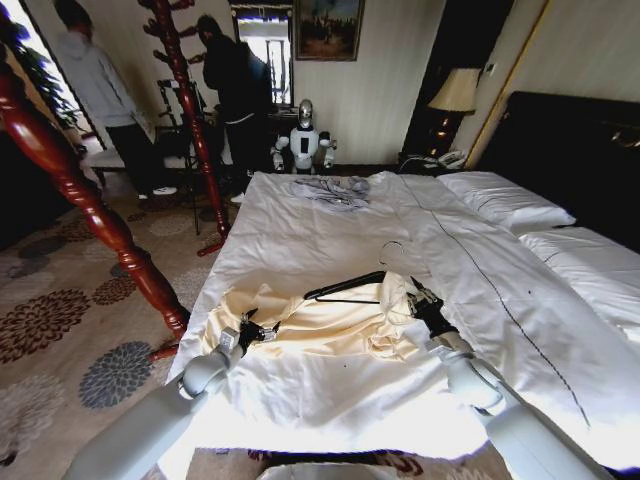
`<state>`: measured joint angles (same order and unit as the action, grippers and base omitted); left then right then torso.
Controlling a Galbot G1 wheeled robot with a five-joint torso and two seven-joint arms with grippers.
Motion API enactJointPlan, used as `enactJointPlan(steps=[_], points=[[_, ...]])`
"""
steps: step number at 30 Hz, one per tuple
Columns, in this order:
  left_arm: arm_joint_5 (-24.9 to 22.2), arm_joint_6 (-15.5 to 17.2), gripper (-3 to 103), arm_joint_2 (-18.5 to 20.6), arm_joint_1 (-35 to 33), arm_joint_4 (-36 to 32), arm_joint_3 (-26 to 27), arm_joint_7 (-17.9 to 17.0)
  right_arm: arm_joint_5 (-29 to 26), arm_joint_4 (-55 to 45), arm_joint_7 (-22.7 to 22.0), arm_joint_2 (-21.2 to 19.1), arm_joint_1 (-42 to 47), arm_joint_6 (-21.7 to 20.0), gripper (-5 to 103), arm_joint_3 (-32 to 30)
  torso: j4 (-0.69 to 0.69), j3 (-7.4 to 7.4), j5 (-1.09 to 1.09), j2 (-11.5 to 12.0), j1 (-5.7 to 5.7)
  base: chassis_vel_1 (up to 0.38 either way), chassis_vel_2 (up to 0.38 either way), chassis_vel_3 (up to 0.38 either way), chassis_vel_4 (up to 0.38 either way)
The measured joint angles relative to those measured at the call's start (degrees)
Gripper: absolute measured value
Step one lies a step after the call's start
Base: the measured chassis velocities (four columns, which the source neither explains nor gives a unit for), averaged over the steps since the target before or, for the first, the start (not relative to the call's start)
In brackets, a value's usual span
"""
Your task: Pick up the clothes from the bed and hang them on the clothes hanger.
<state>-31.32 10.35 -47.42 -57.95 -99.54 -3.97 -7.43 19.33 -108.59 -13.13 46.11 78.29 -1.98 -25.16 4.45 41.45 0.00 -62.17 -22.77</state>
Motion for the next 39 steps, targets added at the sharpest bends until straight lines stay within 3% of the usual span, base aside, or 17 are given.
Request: enactJointPlan(steps=[8,13,14,18,20,27,29,32,39], points=[[1.6,0.2,92,-1.7,2.6,2.1,-1.7,-2.4,0.1,0.0,0.1,0.5,0.0,0.2,20,0.1,0.01,0.0,0.0,0.0,0.0,0.0,0.0,0.0,0.0],[0.0,0.0,70,-1.8,2.6,0.4,-1.4,-3.7,0.3,0.3,0.1,0.6,0.0,0.4,20,0.2,0.01,0.0,0.0,0.0,0.0,0.0,0.0,0.0,0.0],[0.0,0.0,70,-1.8,2.6,0.4,-1.4,-3.7,0.3,0.3,0.1,0.6,0.0,0.4,20,0.2,0.01,0.0,0.0,0.0,0.0,0.0,0.0,0.0,0.0],[-0.7,-0.1,49,-1.4,3.0,0.7,-1.4,-3.7,0.2,0.4,0.1,0.5,-0.7,0.4,20,0.6,0.0,0.0,0.0,0.0,0.0,0.0,0.0,0.0,0.0],[-1.0,-0.1,49,-1.4,3.0,0.8,-1.4,-3.6,0.2,0.4,0.1,0.5,-0.7,0.4,20,0.6,0.0,0.0,0.0,0.0,0.0,0.0,0.0,0.0,0.0],[-2.2,-0.1,17,-1.6,2.6,0.0,-1.1,-3.4,0.0,0.1,0.1,0.5,-0.7,0.4,20,0.7,0.01,0.0,0.0,0.0,0.0,0.0,0.0,0.0,0.0],[-2.6,-0.1,17,-1.6,2.6,-0.1,-1.1,-3.4,0.0,0.1,0.1,0.5,-0.7,0.4,20,0.7,0.01,0.0,0.0,0.0,0.0,0.0,0.0,0.0,0.0],[-3.8,-0.1,2,-1.7,2.9,-0.7,-0.8,-3.5,0.1,-0.1,0.1,0.6,-0.6,0.4,20,0.7,0.01,0.0,0.0,0.0,0.0,0.0,0.0,0.0,0.0],[-7.9,0.1,0,-1.5,4.1,-2.1,0.5,-4.0,0.1,-0.3,0.1,0.6,-0.4,0.4,20,0.6,0.01,0.0,0.0,0.0,0.0,0.0,0.0,0.0,0.0]])
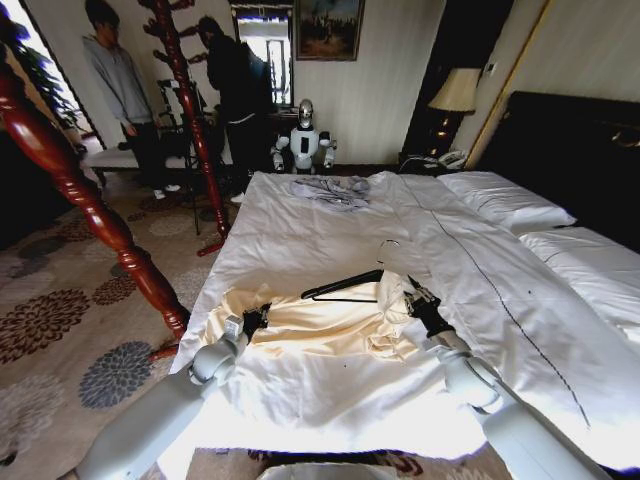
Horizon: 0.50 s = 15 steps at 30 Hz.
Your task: Pick up the clothes from the bed and hang them on the clothes hanger.
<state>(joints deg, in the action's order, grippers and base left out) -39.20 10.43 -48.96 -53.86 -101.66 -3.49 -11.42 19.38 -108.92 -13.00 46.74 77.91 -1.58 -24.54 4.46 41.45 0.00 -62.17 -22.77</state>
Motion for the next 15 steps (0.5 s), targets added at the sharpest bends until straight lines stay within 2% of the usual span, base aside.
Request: enactJointPlan(steps=[5,9,15], points=[[-5.9,0.8,0,0.4,2.6,-0.2,2.2,-0.7,0.0,-0.2,0.0,0.1,0.0,0.0,20,0.1,0.0,0.0,0.0,0.0,0.0,0.0,0.0,0.0,0.0],[-11.1,1.7,0,0.4,6.6,2.4,3.1,-0.8,0.0,-0.4,0.1,0.1,0.2,0.0,20,0.1,0.0,0.0,-0.01,0.0,0.0,0.0,0.0,0.0,0.0],[-16.2,2.9,0,-1.0,11.4,7.2,2.8,1.7,0.0,-0.6,0.1,0.0,0.4,0.0,20,0.1,0.01,0.0,0.0,0.0,0.0,0.0,0.0,0.0,0.0]])
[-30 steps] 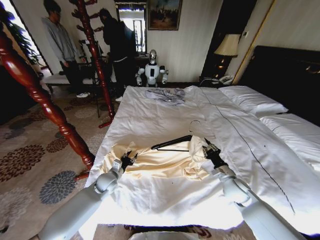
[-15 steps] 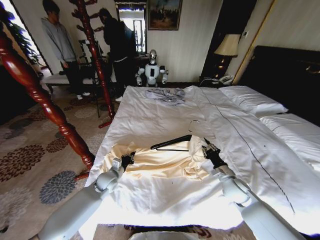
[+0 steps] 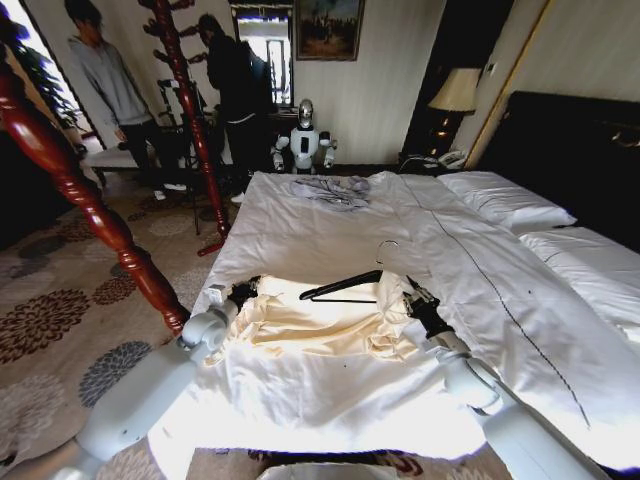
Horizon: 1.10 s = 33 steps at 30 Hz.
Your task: Pick up the clothes from the bed and hang them on the clothes hanger.
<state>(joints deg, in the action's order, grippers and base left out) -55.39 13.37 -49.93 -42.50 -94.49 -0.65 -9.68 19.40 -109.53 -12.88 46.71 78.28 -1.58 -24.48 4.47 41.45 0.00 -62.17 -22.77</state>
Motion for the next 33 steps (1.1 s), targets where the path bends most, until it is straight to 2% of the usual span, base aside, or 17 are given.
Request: enactJointPlan(steps=[5,8,9,10,12,15,18,21,22,24,27,29,30,33], points=[[-0.2,0.5,0,0.0,3.2,4.8,-2.4,3.6,0.0,0.5,0.0,0.1,-0.2,0.2,20,-0.1,-0.01,0.0,0.01,0.0,0.0,0.0,0.0,0.0,0.0],[-0.2,1.0,-2,0.2,4.2,5.8,-3.6,4.6,0.0,1.1,0.1,0.3,-0.6,0.3,20,0.0,-0.01,0.0,-0.01,0.0,0.0,0.0,0.0,0.0,0.0],[-0.2,1.2,3,0.1,4.6,6.4,-3.9,4.8,-0.2,1.3,0.1,0.4,-0.8,0.4,20,0.1,-0.01,0.0,0.0,0.0,0.0,0.0,0.0,0.0,0.0],[-0.2,1.2,3,0.1,4.6,6.4,-3.9,4.8,-0.2,1.3,0.1,0.4,-0.8,0.4,20,0.1,-0.01,0.0,0.0,0.0,0.0,0.0,0.0,0.0,0.0],[-0.1,1.4,14,-0.5,5.4,8.1,-3.9,4.9,-0.4,1.5,0.1,0.3,-1.0,0.5,20,0.2,-0.01,0.0,-0.01,0.0,0.0,0.0,0.0,0.0,0.0],[0.6,1.4,19,-1.1,6.4,11.2,-3.6,5.0,-0.4,1.5,0.1,0.2,-1.0,0.7,20,0.2,0.0,0.0,0.01,0.0,0.0,0.0,0.0,0.0,0.0],[2.5,0.8,35,-1.5,8.0,16.5,-2.4,5.2,-0.3,1.6,0.2,0.2,-0.7,0.9,20,0.3,-0.01,0.01,0.0,0.0,-0.01,0.0,0.0,0.0,0.0],[2.8,0.5,40,-1.3,8.4,18.0,-1.6,5.2,-0.3,1.6,0.2,0.2,-0.6,0.9,20,0.3,-0.02,0.0,0.01,0.0,-0.01,0.0,0.0,0.0,0.0],[3.0,0.1,46,-0.9,8.5,18.3,-0.9,5.1,-0.3,1.5,0.2,0.2,-0.6,0.9,20,0.3,-0.02,0.0,0.0,0.0,0.0,0.0,0.0,0.0,0.0],[2.9,-0.2,57,-0.2,8.4,18.0,-0.1,4.5,-0.3,1.5,0.2,0.2,-0.7,0.9,20,0.3,-0.01,0.0,0.0,0.0,-0.01,0.0,0.0,0.0,0.0],[2.3,-0.2,62,0.8,8.0,16.6,0.4,4.4,-0.3,1.6,0.2,0.2,-0.8,0.9,20,0.4,-0.01,0.0,0.01,0.0,0.0,0.0,0.0,0.0,0.0],[1.7,-0.5,74,2.4,7.0,14.1,1.3,3.9,-0.2,1.6,0.2,0.2,-0.8,0.9,20,0.4,-0.01,-0.01,-0.02,0.0,0.0,0.0,0.0,0.0,0.0],[1.7,-0.5,74,2.4,7.0,14.1,1.3,3.9,-0.2,1.6,0.2,0.2,-0.8,0.9,20,0.4,-0.01,-0.01,-0.02,0.0,0.0,0.0,0.0,0.0,0.0],[1.4,-0.5,89,4.1,4.3,10.5,3.4,2.9,-0.2,1.6,0.2,0.2,-0.8,0.9,20,0.4,-0.01,0.0,0.0,0.0,0.0,0.0,0.0,0.0,0.0]])
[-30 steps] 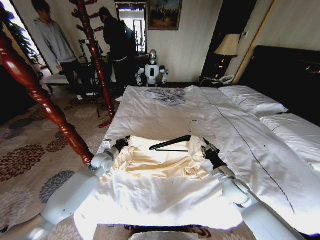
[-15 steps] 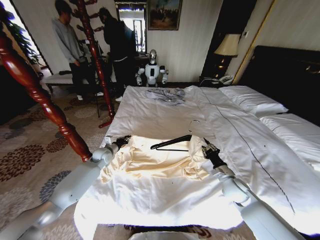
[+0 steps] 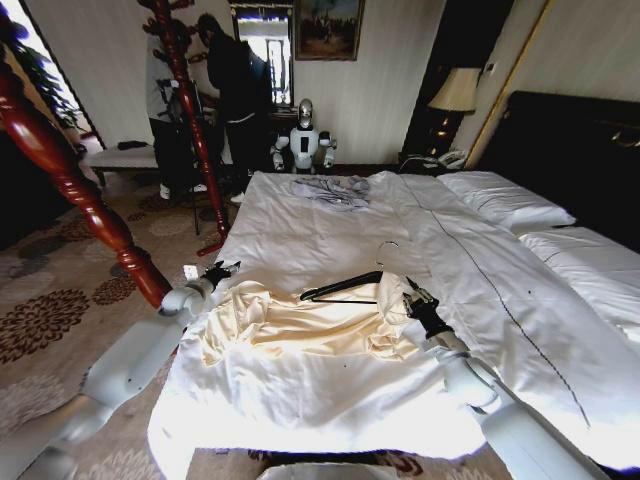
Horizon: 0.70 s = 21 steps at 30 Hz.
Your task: Pick up the clothes from the bed and hang them on the clothes hanger.
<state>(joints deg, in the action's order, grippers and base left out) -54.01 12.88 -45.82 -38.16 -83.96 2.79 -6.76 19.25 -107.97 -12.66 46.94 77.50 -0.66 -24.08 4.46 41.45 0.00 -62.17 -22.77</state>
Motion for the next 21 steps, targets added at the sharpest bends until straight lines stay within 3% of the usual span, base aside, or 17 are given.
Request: enactJointPlan(steps=[2,4,7,10,12,13,16,17,18,21], points=[[-0.3,0.0,89,0.7,-1.3,-1.8,0.8,-0.2,0.0,0.0,0.0,0.0,0.1,0.0,20,-0.1,0.0,0.0,-0.01,0.0,0.0,0.0,0.0,0.0,0.0],[-0.2,0.0,98,2.7,-4.9,-6.2,2.2,0.3,0.0,0.0,0.0,-0.1,0.2,0.0,20,-0.2,0.01,0.0,0.0,0.0,0.0,0.0,0.0,0.0,0.0],[3.6,-0.5,99,5.1,-9.9,-11.6,2.9,2.2,-0.1,0.0,0.0,-0.2,0.3,0.0,20,-0.5,-0.02,0.0,-0.02,0.0,0.01,0.0,0.0,0.0,0.0],[18.9,-1.3,100,7.4,-15.9,-17.4,2.3,4.2,-0.1,-0.1,-0.1,-0.3,0.6,0.0,20,-0.7,-0.02,-0.01,-0.01,0.0,0.01,0.0,0.0,0.0,0.0],[24.6,-1.7,100,7.9,-18.1,-19.5,1.5,5.2,-0.2,-0.1,-0.2,-0.3,0.8,0.0,20,-0.8,0.0,-0.01,0.0,0.0,0.01,0.0,0.0,0.0,0.0],[24.6,-1.7,100,7.9,-18.1,-19.5,1.5,5.2,-0.2,-0.1,-0.2,-0.3,0.8,0.0,20,-0.8,0.0,-0.01,0.0,0.0,0.01,0.0,0.0,0.0,0.0],[33.4,-4.0,100,8.5,-19.7,-19.4,1.0,7.5,-0.1,-0.1,-0.3,-0.2,1.5,0.0,20,-1.1,0.01,-0.01,0.0,0.0,0.01,0.0,0.0,0.0,0.0],[33.4,-4.0,100,8.5,-19.7,-19.4,1.0,7.5,-0.1,-0.1,-0.3,-0.2,1.5,0.0,20,-1.1,0.01,-0.01,0.0,0.0,0.01,0.0,0.0,0.0,0.0],[36.6,-5.3,100,9.1,-20.1,-19.2,1.2,8.3,0.0,-0.2,-0.3,-0.1,1.8,0.0,20,-1.3,0.01,0.0,0.0,0.0,0.01,0.0,0.0,0.0,0.0],[38.9,-7.3,100,10.0,-20.4,-18.5,1.7,9.4,0.1,-0.3,-0.3,0.1,2.1,0.0,20,-1.5,-0.01,0.0,-0.01,0.0,0.01,0.0,0.0,0.0,0.0]])
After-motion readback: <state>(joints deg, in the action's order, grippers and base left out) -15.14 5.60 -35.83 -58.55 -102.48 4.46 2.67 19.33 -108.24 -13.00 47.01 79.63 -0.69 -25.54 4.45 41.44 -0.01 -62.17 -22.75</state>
